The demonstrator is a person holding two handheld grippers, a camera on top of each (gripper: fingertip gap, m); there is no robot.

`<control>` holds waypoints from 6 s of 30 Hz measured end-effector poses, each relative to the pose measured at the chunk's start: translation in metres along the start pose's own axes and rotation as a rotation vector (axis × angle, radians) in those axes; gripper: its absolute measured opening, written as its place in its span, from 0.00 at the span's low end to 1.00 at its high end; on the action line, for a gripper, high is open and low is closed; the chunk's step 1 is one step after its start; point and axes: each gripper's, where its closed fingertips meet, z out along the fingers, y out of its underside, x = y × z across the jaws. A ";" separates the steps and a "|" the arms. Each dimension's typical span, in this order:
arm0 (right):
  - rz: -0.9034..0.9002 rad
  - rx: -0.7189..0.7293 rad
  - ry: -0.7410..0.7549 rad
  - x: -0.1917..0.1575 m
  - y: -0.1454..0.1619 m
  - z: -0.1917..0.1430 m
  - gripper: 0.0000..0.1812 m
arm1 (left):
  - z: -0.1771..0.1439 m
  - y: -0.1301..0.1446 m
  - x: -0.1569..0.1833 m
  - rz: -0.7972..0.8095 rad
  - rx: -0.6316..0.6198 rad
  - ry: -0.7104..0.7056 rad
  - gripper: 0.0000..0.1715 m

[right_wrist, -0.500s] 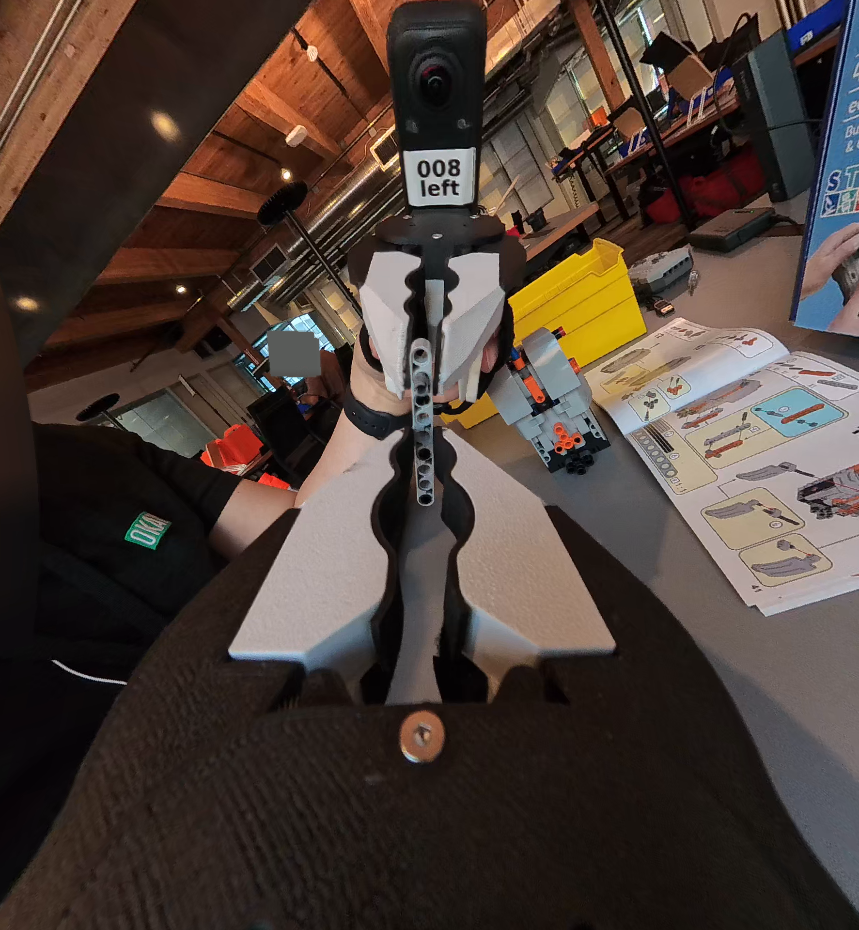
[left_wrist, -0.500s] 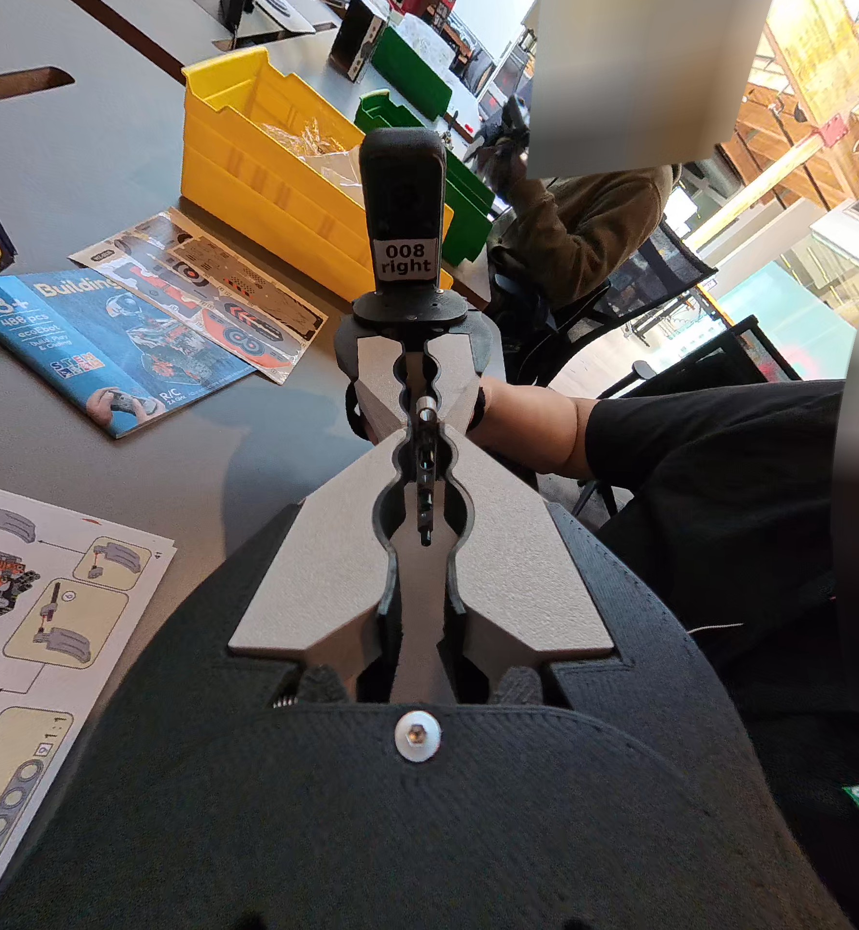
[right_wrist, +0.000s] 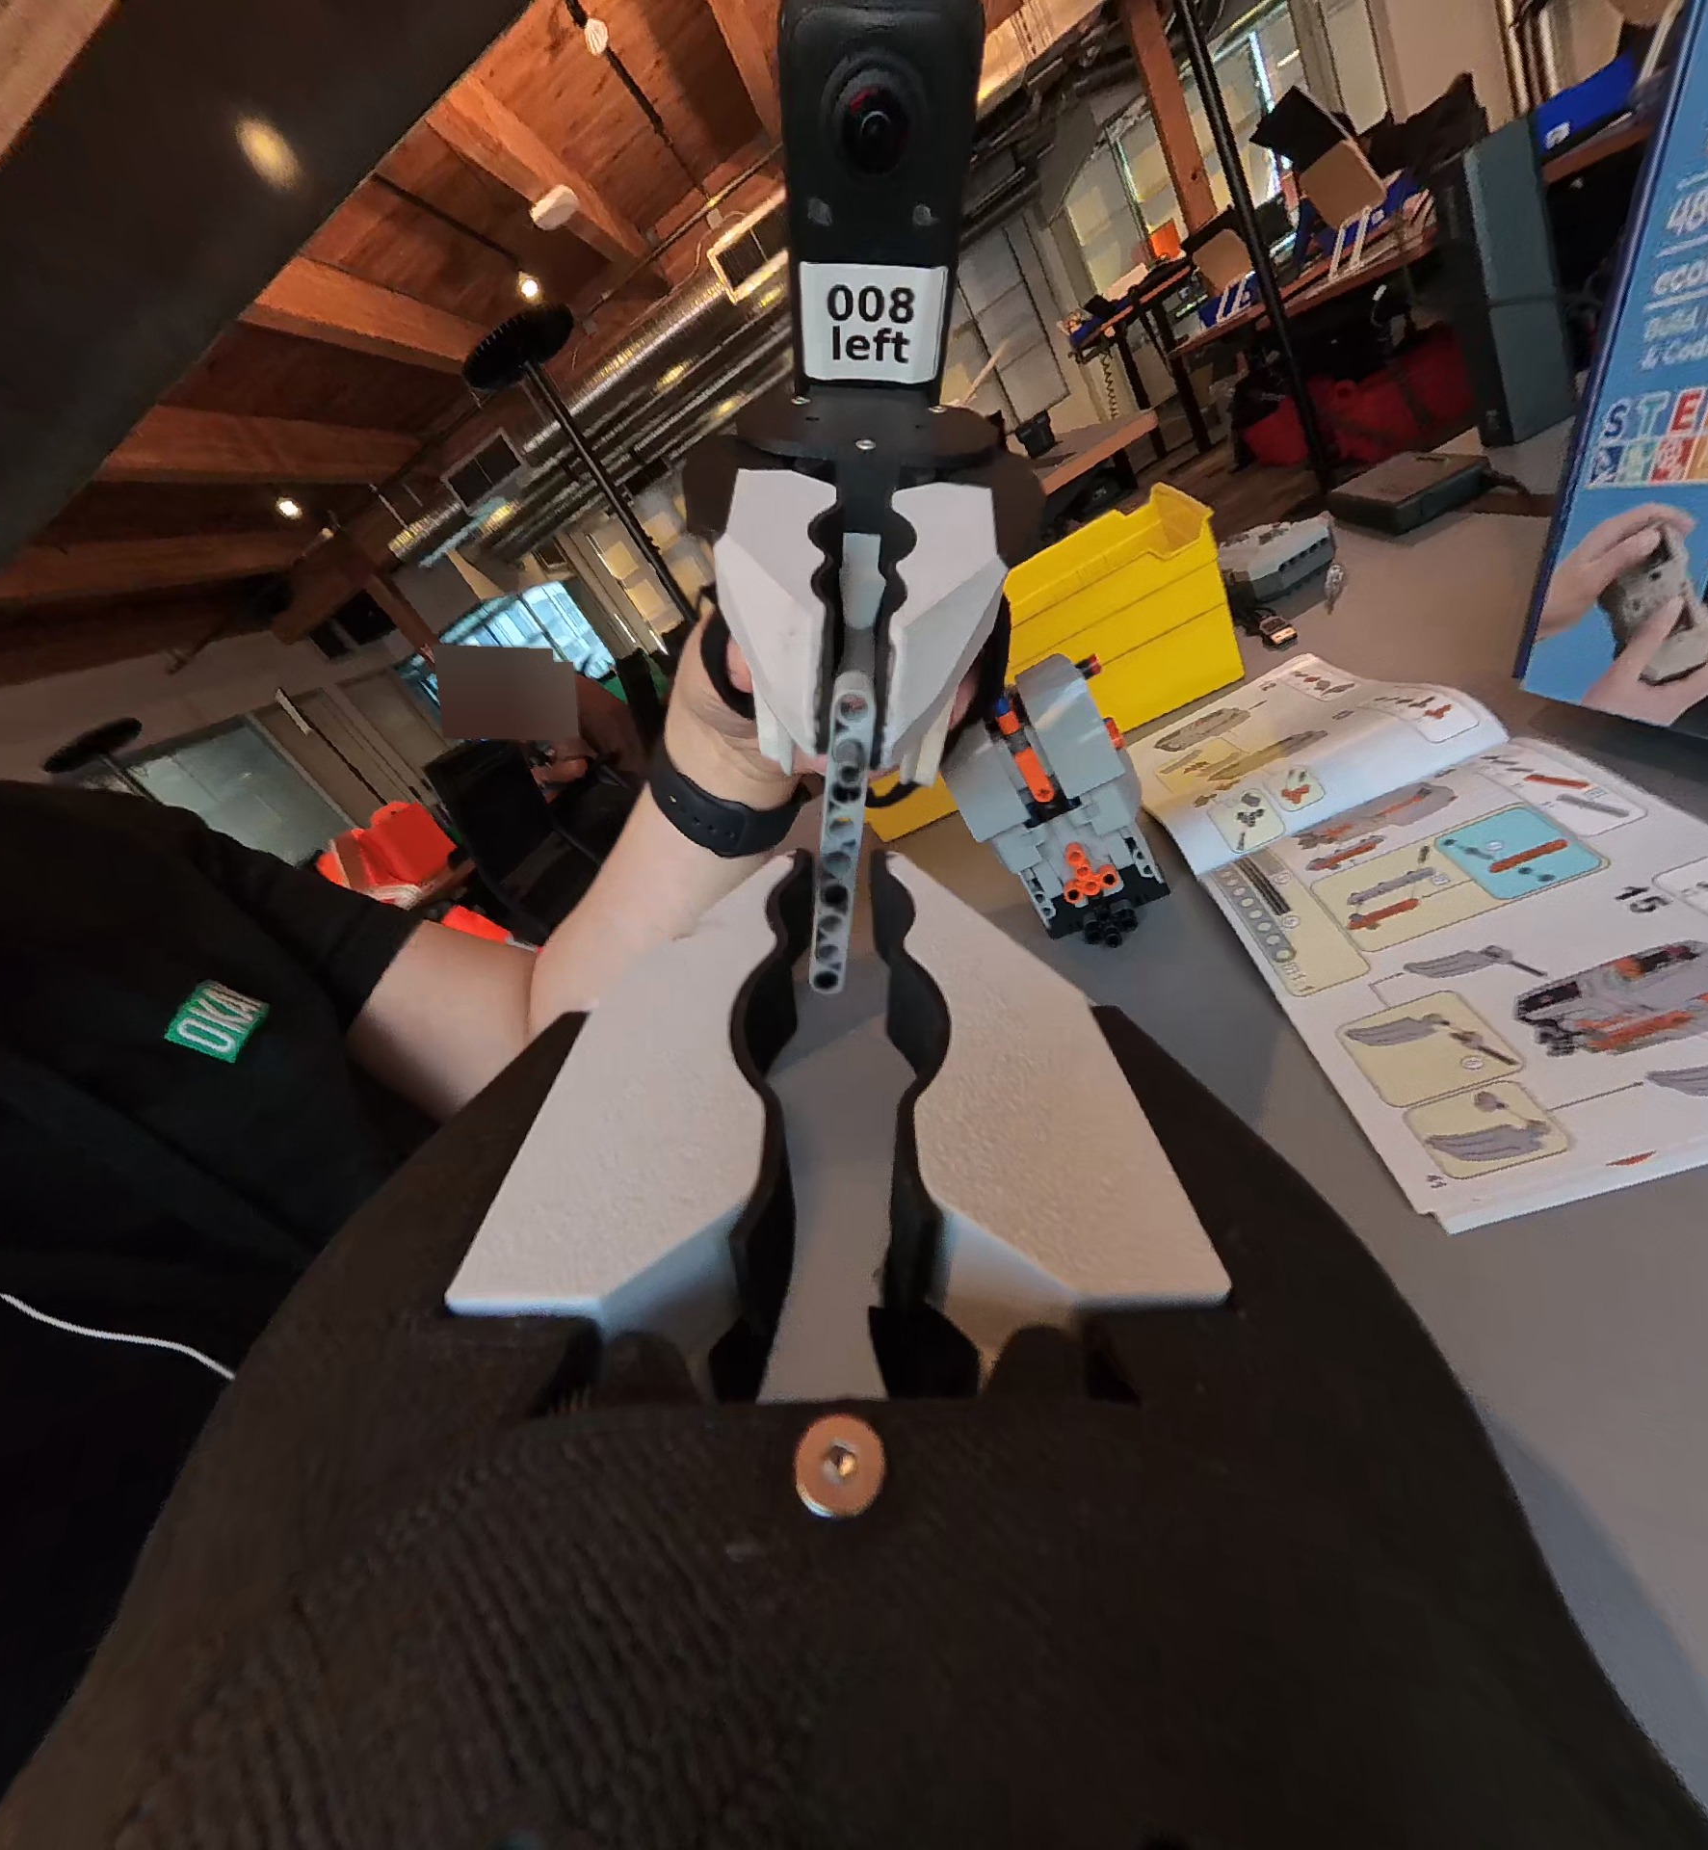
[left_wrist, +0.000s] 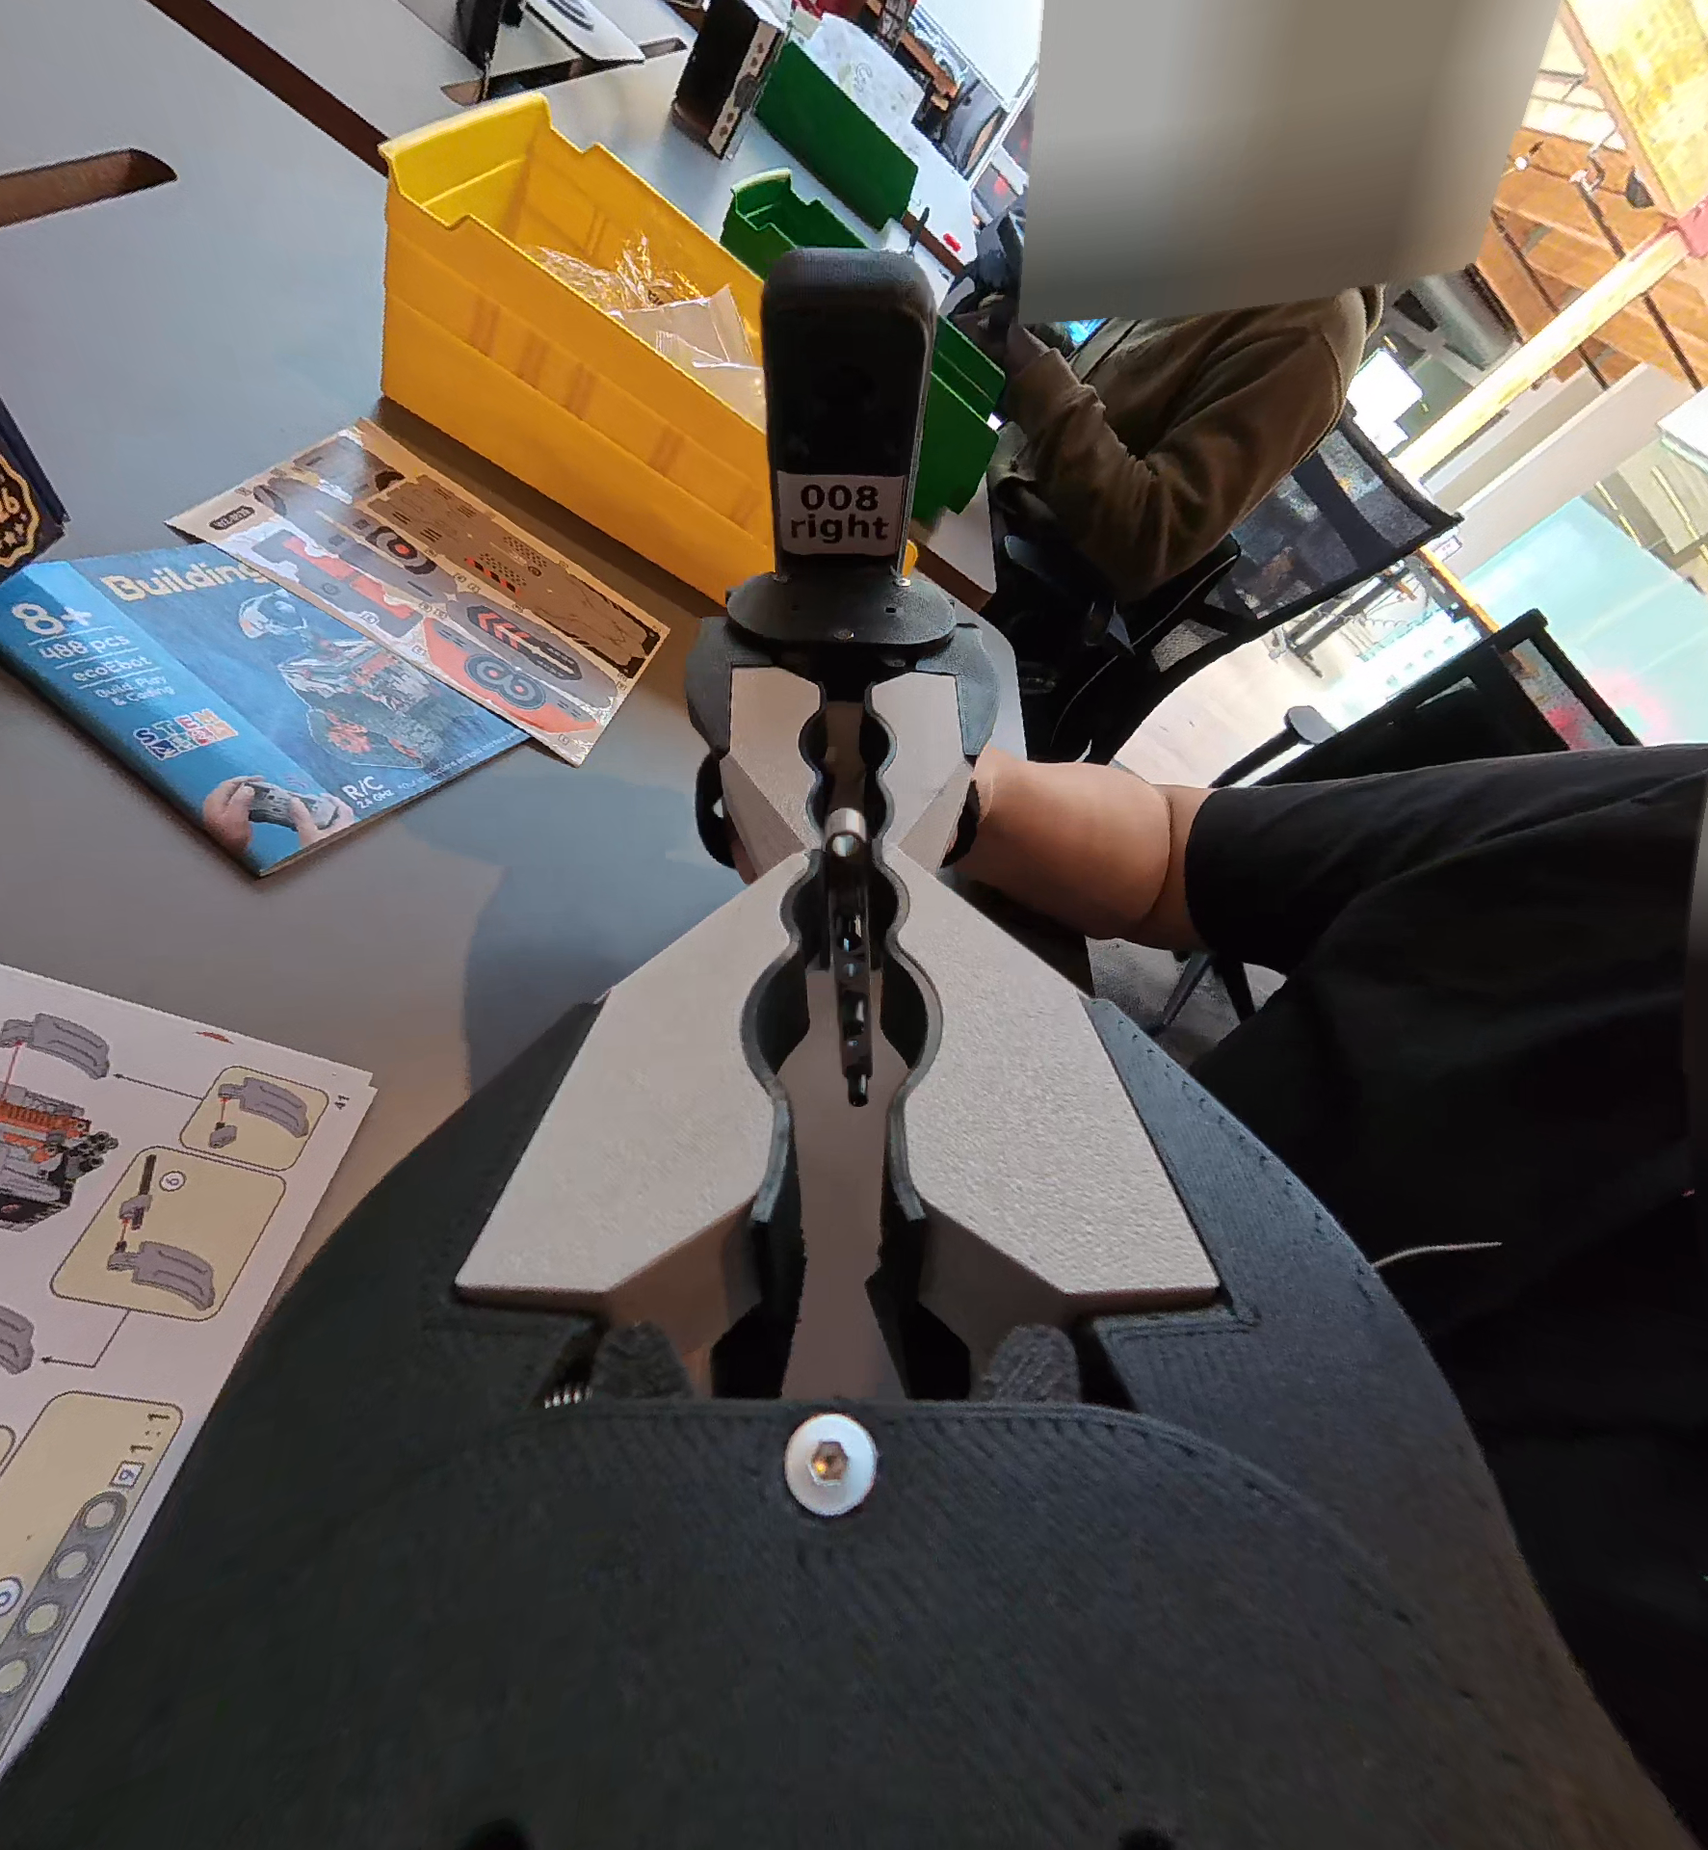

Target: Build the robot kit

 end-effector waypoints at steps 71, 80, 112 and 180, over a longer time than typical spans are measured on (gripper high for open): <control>0.039 -0.187 0.128 0.019 0.016 -0.015 0.03 | -0.056 -0.007 0.009 -0.002 0.058 -0.062 0.03; -0.394 -1.081 0.601 0.067 0.122 -0.067 0.04 | -0.063 -0.005 0.005 -0.019 0.066 -0.095 0.03; -0.408 -1.124 0.592 0.072 0.128 -0.057 0.04 | -0.062 -0.008 0.012 -0.025 0.084 -0.043 0.03; 0.183 0.437 0.035 0.016 -0.050 -0.037 0.03 | -0.110 -0.031 0.023 0.118 0.302 -0.108 0.02</control>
